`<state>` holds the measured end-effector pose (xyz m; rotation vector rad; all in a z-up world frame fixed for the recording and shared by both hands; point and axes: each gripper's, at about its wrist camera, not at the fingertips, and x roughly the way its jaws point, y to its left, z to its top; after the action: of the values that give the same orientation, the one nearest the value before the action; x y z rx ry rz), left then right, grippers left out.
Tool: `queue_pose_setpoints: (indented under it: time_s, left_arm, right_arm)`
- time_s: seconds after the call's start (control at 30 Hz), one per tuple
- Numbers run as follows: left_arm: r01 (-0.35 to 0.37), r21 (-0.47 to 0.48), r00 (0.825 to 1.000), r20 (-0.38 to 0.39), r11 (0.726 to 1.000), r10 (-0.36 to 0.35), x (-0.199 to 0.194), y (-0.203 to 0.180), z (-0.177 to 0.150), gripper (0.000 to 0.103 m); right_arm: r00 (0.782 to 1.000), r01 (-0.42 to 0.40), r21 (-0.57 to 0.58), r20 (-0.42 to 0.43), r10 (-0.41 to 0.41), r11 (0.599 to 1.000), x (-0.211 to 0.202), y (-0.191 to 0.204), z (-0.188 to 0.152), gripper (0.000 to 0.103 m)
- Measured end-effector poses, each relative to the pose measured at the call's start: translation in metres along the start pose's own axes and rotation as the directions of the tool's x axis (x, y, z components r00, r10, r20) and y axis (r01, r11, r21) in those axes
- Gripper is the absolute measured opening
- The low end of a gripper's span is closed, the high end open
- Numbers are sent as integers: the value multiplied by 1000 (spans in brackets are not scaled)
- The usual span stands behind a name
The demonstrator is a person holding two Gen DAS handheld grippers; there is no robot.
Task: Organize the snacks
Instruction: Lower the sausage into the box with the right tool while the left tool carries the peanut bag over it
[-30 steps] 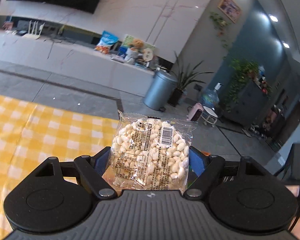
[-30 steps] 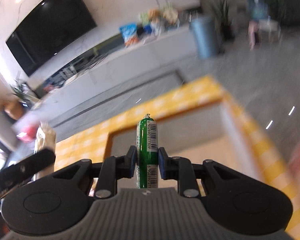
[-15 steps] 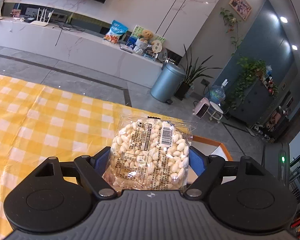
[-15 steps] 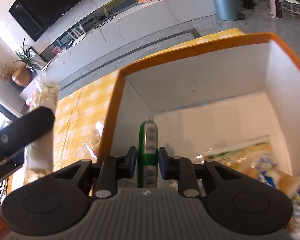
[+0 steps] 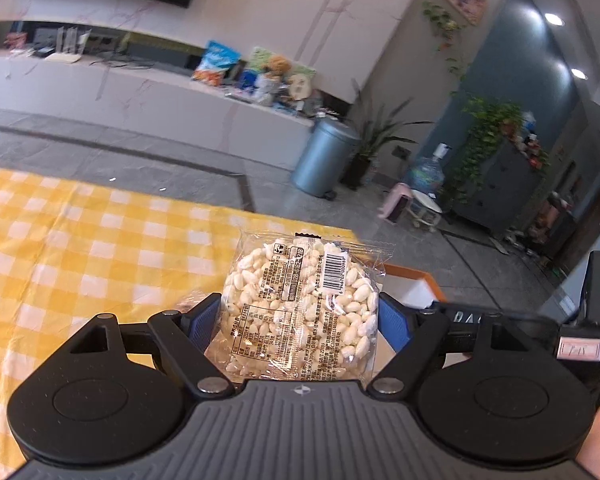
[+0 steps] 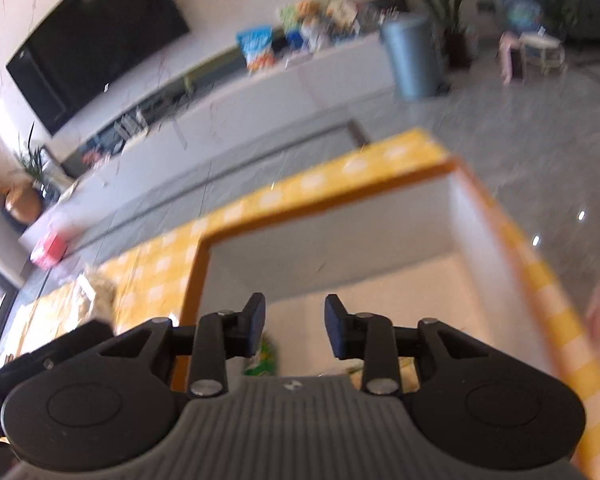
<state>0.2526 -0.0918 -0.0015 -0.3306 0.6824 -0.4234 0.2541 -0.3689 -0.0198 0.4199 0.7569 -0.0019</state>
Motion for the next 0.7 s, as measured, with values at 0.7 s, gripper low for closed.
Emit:
queue_pose_setpoints:
  time_s: [0.7]
  left_arm:
    - [-234, 155, 940, -215, 960, 264, 115, -89, -2, 93]
  right_arm:
    - [995, 73, 87, 59, -79, 994, -24, -75, 21, 33]
